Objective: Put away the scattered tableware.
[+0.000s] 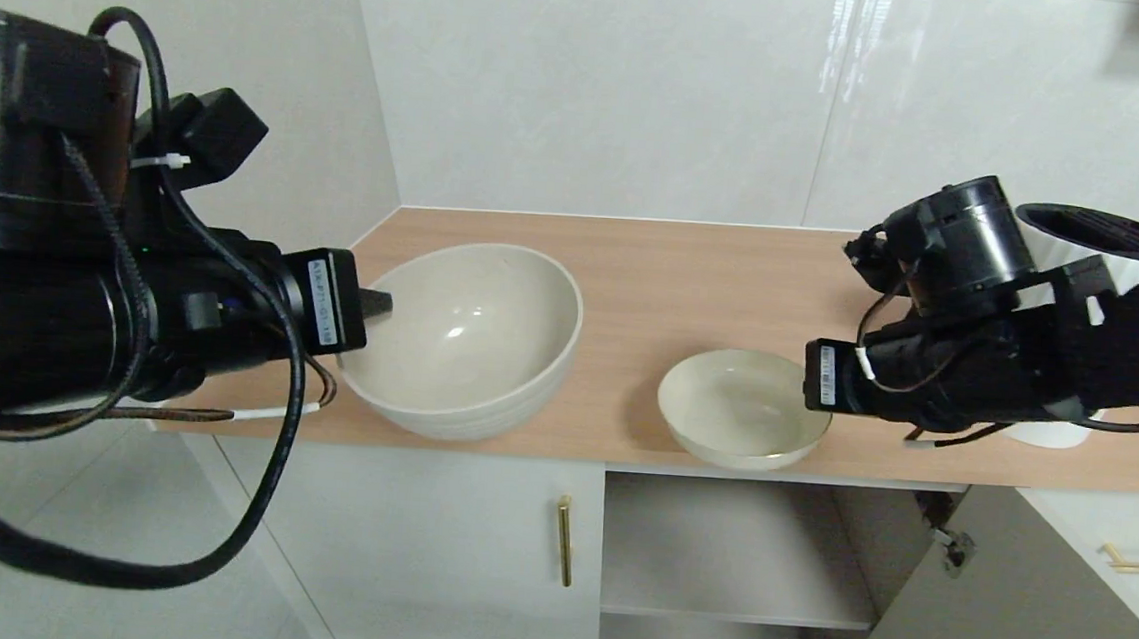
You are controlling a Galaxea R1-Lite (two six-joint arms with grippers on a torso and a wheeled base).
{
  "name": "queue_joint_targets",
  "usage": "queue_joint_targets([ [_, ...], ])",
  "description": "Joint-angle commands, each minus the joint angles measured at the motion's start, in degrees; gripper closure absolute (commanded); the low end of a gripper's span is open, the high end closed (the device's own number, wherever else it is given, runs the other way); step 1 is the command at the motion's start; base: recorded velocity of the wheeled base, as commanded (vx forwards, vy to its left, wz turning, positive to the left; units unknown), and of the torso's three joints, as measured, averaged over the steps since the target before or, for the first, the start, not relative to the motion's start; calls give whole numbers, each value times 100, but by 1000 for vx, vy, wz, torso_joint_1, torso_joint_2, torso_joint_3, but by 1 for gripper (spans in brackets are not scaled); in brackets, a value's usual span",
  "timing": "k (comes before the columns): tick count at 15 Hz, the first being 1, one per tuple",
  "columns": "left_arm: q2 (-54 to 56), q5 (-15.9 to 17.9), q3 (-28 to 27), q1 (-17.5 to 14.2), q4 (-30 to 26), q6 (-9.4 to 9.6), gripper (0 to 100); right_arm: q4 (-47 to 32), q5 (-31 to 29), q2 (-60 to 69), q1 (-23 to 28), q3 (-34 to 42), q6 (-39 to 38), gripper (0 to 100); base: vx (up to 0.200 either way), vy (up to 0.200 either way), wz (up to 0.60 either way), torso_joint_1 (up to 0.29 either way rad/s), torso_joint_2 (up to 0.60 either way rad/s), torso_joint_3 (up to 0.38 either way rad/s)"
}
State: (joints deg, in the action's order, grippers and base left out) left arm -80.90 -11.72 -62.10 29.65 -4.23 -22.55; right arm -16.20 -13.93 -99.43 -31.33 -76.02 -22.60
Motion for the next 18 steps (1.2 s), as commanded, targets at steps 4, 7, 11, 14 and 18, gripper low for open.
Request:
queue_joint_targets([
  [4, 364, -15, 822, 182, 63, -197, 100, -111, 101, 1189, -295, 958, -148, 100, 0, 0, 0, 0, 0, 0],
  [7, 347, -6, 1147, 191, 212, -214, 100, -111, 154, 1101, -427, 1168, -289, 100, -133, 0, 0, 0, 5, -2],
  [11, 320, -6, 1235, 191, 361, -206, 100, -94, 163, 969, -418, 1265, -306, 100, -200, 0, 0, 2, 1, 1],
  [14, 320, 3, 1235, 191, 361, -206, 100, -94, 163, 978, -418, 1274, -315, 100, -133, 0, 0, -5, 2, 3],
  [18, 294, 3, 1244, 191, 361, -188, 100, -94, 154, 916, -418, 1327, -297, 100, 0, 0, 0, 0, 0, 0],
])
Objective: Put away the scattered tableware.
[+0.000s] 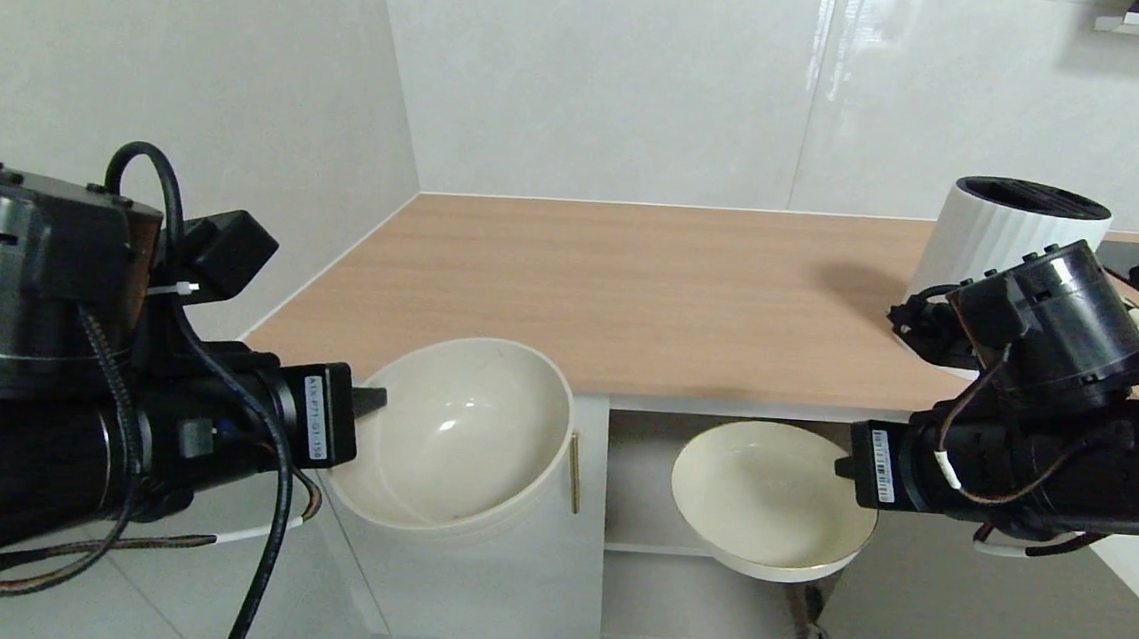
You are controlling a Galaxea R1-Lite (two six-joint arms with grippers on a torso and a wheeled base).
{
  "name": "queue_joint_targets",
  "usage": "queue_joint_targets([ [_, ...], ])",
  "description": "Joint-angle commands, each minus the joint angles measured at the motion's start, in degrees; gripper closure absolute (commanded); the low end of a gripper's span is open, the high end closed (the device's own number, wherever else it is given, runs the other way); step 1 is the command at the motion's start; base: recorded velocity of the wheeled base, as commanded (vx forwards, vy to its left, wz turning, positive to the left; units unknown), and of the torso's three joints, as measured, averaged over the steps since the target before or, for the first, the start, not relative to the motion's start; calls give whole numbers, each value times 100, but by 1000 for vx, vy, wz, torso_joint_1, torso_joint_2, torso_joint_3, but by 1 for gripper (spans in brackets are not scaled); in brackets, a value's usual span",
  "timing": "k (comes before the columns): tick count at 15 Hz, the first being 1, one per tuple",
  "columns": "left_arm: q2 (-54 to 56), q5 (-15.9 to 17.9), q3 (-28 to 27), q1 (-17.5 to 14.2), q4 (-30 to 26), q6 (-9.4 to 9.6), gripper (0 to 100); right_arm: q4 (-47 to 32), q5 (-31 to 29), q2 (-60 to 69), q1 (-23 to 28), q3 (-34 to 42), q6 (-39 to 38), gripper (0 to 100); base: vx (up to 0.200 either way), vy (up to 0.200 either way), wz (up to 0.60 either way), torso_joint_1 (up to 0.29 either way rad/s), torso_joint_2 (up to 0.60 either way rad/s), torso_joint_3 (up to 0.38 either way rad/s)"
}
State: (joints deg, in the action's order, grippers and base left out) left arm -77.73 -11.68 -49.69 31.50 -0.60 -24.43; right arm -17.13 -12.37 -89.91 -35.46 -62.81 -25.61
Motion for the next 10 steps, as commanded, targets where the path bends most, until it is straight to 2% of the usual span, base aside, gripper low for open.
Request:
queue_joint_targets([
  [1, -14, -1, 3, 5, -2, 0, 100, -1, -2, -45, -5, 14, 4, 100, 0, 0, 0, 0, 0, 0],
  [5, -6, -1, 3, 5, -2, 0, 100, 25, -11, -115, -13, 137, 39, 100, 0, 0, 0, -45, 101, 59],
  [10, -14, -1, -6, 5, -2, -9, 100, 192, -11, -185, -13, 199, 48, 100, 0, 0, 0, -186, 443, 242],
])
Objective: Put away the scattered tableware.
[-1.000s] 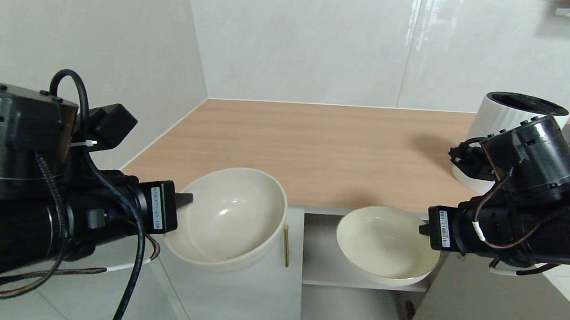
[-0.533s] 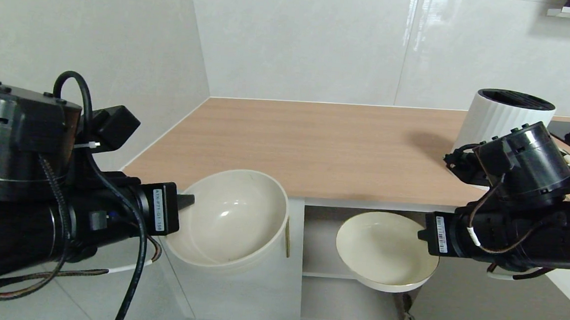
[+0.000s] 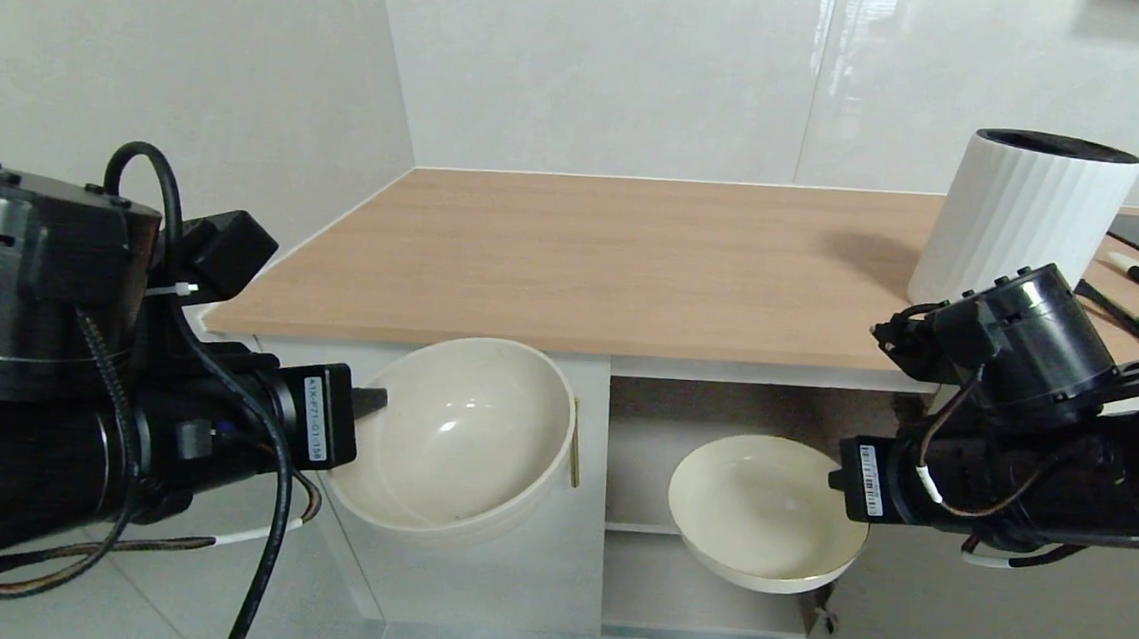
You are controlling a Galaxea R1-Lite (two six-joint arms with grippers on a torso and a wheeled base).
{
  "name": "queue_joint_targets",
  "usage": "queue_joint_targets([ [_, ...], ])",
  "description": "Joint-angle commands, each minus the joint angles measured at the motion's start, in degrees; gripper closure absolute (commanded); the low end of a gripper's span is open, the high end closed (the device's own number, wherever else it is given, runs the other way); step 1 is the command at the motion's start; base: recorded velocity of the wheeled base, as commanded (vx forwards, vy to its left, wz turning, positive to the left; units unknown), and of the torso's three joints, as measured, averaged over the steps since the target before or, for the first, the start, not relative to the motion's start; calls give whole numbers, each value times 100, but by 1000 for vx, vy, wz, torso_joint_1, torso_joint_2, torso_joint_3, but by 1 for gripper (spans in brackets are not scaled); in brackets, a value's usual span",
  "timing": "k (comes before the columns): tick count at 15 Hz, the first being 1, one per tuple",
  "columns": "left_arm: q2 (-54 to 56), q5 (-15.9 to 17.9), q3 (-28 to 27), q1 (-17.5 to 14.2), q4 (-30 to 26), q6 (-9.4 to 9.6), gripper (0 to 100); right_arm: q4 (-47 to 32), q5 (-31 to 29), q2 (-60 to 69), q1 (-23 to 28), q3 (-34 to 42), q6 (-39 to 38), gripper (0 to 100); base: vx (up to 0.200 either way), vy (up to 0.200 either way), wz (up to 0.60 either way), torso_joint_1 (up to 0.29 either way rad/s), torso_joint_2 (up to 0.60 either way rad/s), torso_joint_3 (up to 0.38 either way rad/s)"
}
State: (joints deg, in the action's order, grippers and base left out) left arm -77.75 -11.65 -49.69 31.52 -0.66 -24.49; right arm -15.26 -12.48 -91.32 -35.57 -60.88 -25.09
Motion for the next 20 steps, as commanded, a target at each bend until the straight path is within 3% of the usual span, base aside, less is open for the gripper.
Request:
queue_joint_targets([
  [1, -12, -4, -6, -6, 4, -3, 100, 76, -9, -44, -2, 85, 4, 100, 0, 0, 0, -203, 466, 281],
  [12, -12, -4, -23, -76, 4, -12, 100, 102, -44, -140, -29, 129, 83, 100, 0, 0, 0, -171, 450, 277],
  [20, -12, -4, -41, -164, 4, -12, 100, 102, -44, -281, -29, 129, 83, 100, 0, 0, 0, -14, 46, 27],
])
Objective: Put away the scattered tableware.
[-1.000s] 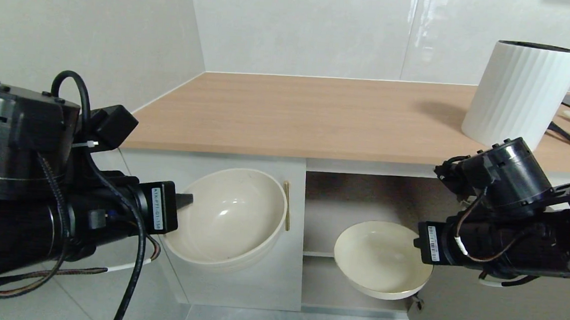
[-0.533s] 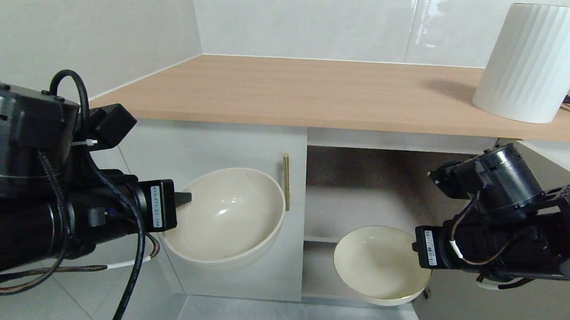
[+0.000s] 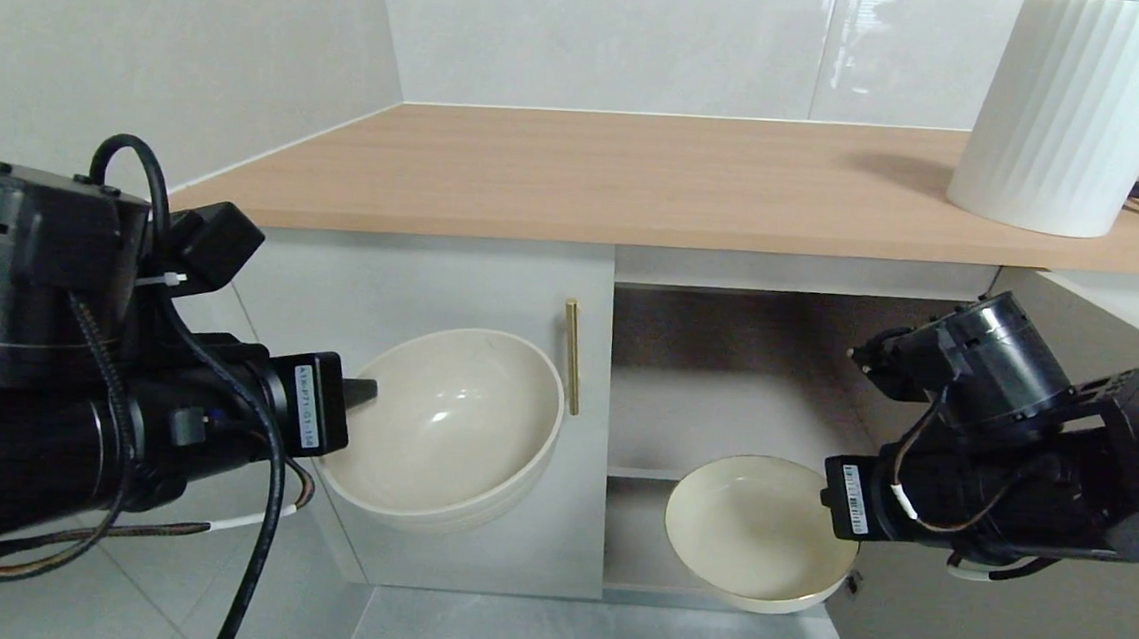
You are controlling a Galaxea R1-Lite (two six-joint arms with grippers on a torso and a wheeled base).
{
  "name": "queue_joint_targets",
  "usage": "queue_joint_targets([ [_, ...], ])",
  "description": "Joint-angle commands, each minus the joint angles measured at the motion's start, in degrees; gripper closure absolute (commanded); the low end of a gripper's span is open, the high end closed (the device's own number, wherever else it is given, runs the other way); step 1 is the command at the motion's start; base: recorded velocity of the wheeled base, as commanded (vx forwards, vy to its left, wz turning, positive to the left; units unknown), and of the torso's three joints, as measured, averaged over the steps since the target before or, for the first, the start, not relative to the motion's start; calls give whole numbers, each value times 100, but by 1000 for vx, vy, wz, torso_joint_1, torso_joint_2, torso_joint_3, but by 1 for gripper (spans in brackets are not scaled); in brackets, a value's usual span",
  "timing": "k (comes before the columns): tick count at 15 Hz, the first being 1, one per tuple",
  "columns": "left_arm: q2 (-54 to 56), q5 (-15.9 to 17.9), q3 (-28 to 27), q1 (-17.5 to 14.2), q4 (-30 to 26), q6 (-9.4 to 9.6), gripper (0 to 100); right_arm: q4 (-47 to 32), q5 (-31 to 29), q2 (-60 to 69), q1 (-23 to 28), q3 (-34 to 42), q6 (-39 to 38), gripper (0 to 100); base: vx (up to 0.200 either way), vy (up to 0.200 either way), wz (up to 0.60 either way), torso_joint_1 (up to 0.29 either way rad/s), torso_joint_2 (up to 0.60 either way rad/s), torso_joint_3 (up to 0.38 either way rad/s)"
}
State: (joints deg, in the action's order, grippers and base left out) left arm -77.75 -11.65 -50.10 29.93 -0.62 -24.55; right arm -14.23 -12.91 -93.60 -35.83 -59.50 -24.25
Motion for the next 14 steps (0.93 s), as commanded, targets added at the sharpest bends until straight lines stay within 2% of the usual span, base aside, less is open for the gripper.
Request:
queue_joint_targets([
  [1, -21, -4, 1, -5, 1, 3, 100, -1, 8, -123, 6, -9, -1, 100, 0, 0, 0, 0, 0, 0],
  [5, -91, -4, 36, -5, 1, -6, 100, 183, -1, -686, 6, -18, -1, 100, 0, 0, 0, 0, 0, 0],
  [10, -311, 5, 212, -5, 229, -6, 100, 1300, -247, -1741, 243, -35, -10, 100, 0, 0, 0, 0, 0, 0],
  [14, -328, 5, 212, -5, 229, -6, 100, 1906, -256, -2426, 375, -334, 8, 100, 0, 0, 0, 0, 0, 0],
])
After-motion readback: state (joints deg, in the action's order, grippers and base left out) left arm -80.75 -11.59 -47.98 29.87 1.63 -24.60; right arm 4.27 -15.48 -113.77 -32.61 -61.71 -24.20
